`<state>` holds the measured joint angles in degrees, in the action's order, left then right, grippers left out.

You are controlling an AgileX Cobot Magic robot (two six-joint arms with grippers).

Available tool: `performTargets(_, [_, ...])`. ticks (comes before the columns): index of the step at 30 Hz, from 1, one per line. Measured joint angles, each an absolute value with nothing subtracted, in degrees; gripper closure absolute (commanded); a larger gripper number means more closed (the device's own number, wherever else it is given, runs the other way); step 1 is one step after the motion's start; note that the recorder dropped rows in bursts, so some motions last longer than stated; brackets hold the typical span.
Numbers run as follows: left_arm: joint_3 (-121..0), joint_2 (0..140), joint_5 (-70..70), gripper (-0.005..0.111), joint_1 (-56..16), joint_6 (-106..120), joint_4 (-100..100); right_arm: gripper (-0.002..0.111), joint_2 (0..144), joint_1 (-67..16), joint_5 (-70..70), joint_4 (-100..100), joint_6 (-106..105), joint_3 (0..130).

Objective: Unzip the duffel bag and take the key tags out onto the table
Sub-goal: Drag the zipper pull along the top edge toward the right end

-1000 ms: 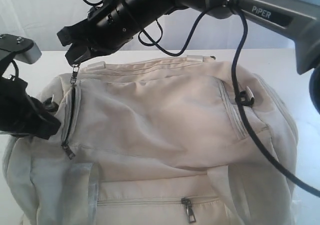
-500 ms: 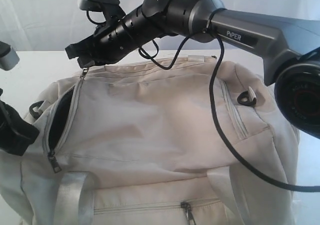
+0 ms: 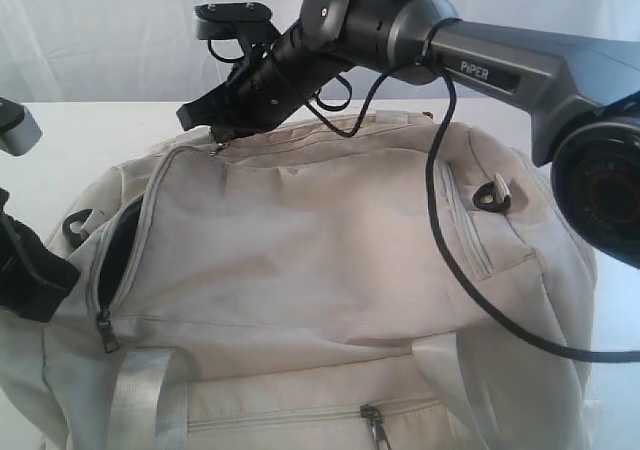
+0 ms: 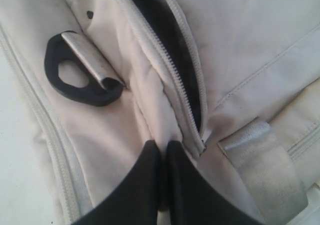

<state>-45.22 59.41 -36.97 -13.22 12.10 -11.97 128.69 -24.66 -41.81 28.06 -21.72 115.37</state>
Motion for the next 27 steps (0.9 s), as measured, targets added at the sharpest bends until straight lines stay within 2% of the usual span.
performTargets(27, [-45.2,59.4,-37.3,0.107,-13.2,11.7,-12.1,0.108,121.8,-13.2,-59.6,12.6,-13.8,115.4])
